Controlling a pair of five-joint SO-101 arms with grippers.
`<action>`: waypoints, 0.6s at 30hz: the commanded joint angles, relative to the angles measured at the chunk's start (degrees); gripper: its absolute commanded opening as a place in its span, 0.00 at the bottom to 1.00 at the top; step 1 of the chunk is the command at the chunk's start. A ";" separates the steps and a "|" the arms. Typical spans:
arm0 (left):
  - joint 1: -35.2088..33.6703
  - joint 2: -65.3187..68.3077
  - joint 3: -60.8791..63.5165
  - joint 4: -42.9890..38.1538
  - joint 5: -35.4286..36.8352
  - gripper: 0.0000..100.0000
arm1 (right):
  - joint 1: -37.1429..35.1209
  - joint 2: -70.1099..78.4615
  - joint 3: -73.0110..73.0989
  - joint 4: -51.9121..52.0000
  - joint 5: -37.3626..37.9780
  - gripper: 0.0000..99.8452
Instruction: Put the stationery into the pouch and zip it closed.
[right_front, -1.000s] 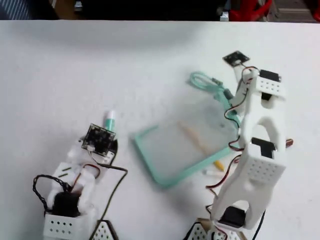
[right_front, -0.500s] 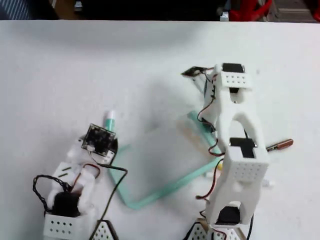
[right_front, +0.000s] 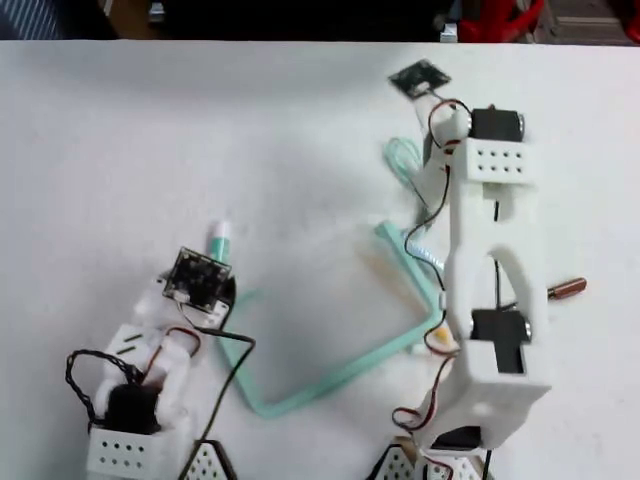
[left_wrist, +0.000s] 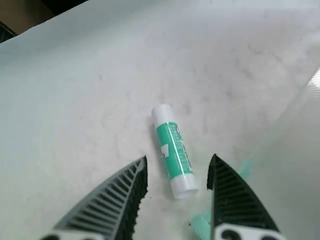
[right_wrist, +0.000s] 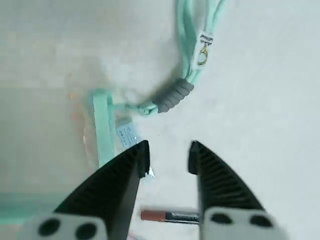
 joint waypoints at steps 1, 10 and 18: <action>0.22 -0.66 -0.18 -1.14 -0.09 0.20 | -0.75 6.55 -9.23 -0.48 -11.69 0.24; 0.22 -0.66 -0.18 -1.23 -0.09 0.20 | -1.89 26.68 -19.25 -0.04 -11.69 0.24; 0.22 -0.66 -0.18 -1.23 -0.09 0.20 | 0.04 40.40 -28.22 2.15 -11.60 0.13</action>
